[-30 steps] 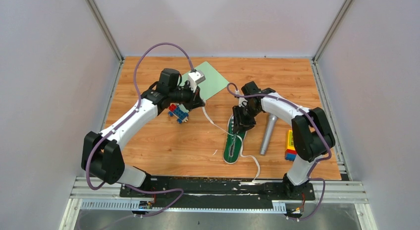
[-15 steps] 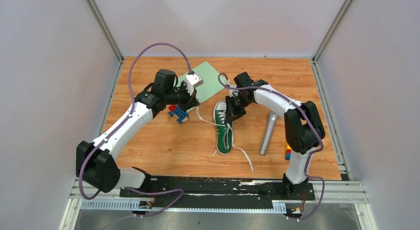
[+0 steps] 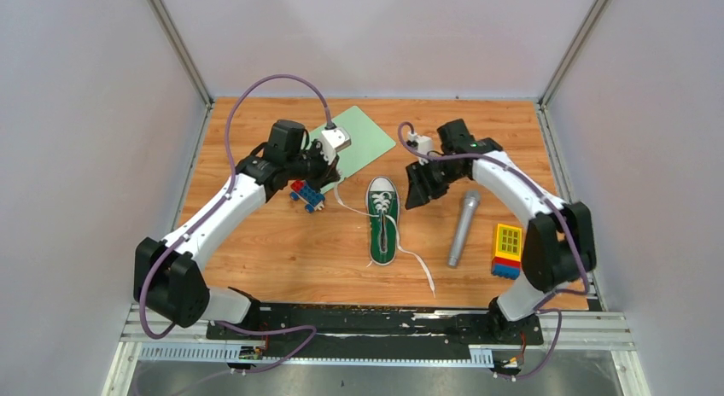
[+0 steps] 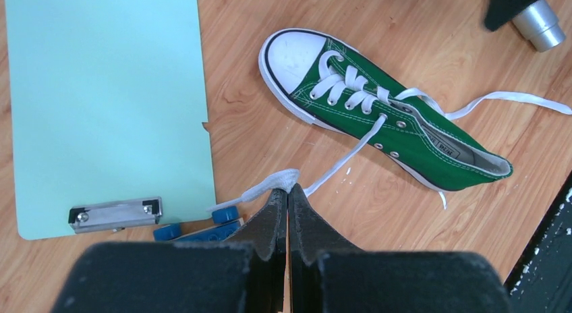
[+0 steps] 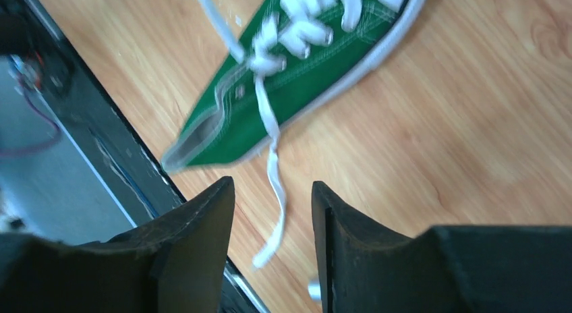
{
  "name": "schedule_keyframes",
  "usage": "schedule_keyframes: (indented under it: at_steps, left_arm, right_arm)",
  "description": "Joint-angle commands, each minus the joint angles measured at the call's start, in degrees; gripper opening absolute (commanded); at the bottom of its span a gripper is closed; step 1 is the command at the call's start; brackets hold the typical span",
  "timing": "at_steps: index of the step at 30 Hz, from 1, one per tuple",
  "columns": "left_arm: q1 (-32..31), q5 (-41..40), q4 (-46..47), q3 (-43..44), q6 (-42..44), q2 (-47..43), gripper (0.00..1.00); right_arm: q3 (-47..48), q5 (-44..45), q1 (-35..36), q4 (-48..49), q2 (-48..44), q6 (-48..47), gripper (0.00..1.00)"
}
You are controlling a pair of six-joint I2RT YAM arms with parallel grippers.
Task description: Tie the shoes
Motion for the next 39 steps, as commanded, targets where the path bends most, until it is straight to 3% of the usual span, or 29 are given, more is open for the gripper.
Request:
schedule_keyframes:
  at_steps: [1,6,12,19,29,34,37,38,39]
  left_arm:
    - [0.2,1.1,0.5,2.7,-0.3,1.2,0.0]
    - [0.2,2.7,1.7,3.3,-2.5,2.5,0.0]
    - [0.2,2.8,1.5,4.6,-4.2,2.8,0.0]
    - [0.3,1.9,2.2,2.8,-4.4,0.9,0.0]
    - [0.2,1.2,2.4,4.2,-5.3,1.1,0.0]
    - [0.2,1.5,1.3,5.4,-4.6,2.1,0.0]
    - [0.2,1.8,0.4,6.2,-4.3,3.0,0.0]
    - [0.2,2.0,0.2,6.4,-3.9,3.2,0.0]
    - [0.2,2.3,-0.3,6.7,-3.7,3.5,0.0]
  right_arm:
    - [-9.9,0.5,0.8,-10.4,-10.9,-22.4,0.5]
    - [-23.5,11.1,7.1,-5.4,-20.4,-22.2,0.52]
    - [-29.7,17.9,12.9,-2.2,-17.4,-22.2,0.5]
    - [-28.0,20.2,20.1,-1.3,-13.6,-20.1,0.69]
    - [-32.4,29.7,24.0,3.6,-9.0,-17.3,0.42]
    - [-31.8,31.9,23.8,3.8,-11.3,-19.0,0.01]
    - [-27.6,31.8,21.9,1.5,-14.2,-18.6,0.0]
    - [-26.0,30.8,21.3,0.1,-14.9,-18.0,0.05]
    - [-24.8,30.2,21.2,-1.2,-15.2,-17.3,0.17]
